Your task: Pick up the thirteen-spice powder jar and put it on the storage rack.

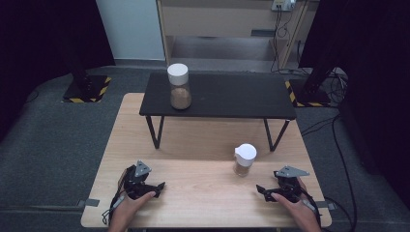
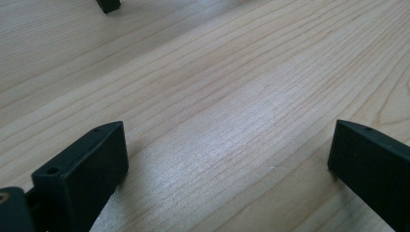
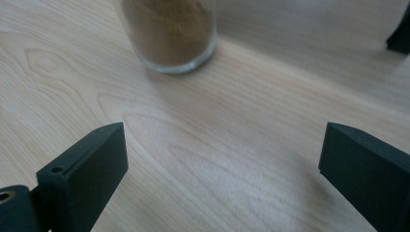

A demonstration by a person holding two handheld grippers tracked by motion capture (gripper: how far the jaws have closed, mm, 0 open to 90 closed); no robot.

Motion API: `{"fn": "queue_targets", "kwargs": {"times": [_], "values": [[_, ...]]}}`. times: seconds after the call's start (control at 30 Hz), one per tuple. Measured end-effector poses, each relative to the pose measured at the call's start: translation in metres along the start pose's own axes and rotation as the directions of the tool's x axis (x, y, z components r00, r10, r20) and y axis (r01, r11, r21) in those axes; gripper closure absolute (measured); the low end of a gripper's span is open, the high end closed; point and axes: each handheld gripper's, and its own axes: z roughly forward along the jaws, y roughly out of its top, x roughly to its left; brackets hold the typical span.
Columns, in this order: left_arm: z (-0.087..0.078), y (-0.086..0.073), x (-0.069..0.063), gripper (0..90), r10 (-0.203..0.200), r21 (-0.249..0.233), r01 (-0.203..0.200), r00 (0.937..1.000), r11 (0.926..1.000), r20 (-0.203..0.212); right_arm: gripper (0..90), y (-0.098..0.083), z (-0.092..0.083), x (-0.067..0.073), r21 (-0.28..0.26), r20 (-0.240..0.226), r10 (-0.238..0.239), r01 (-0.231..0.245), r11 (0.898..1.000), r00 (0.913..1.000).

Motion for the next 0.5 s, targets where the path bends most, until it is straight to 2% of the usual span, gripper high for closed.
{"fn": "queue_targets", "kwargs": {"times": [0.17, 0.27, 0.5], "values": [[0.0, -0.0001, -0.0001, 0.0, -0.001, 0.0, 0.001, 1.0, 1.0, 0.0, 5.7, 0.0033, -0.0009, 0.002, -0.038, -0.04, -0.033, 0.031, 0.999, 0.9987], [0.0, -0.0001, -0.0003, 0.0, -0.001, 0.0, 0.001, 1.0, 1.0, -0.001, 5.8, 0.0053, 0.0008, 0.0053, -0.043, -0.058, -0.062, 0.059, 0.997, 0.9964], [-0.0002, -0.0006, -0.0021, 0.0, -0.008, -0.002, 0.008, 0.9999, 1.0, -0.008, 6.1, 0.0062, 0.0017, 0.009, -0.082, -0.09, -0.066, 0.058, 0.995, 0.9937]]}}
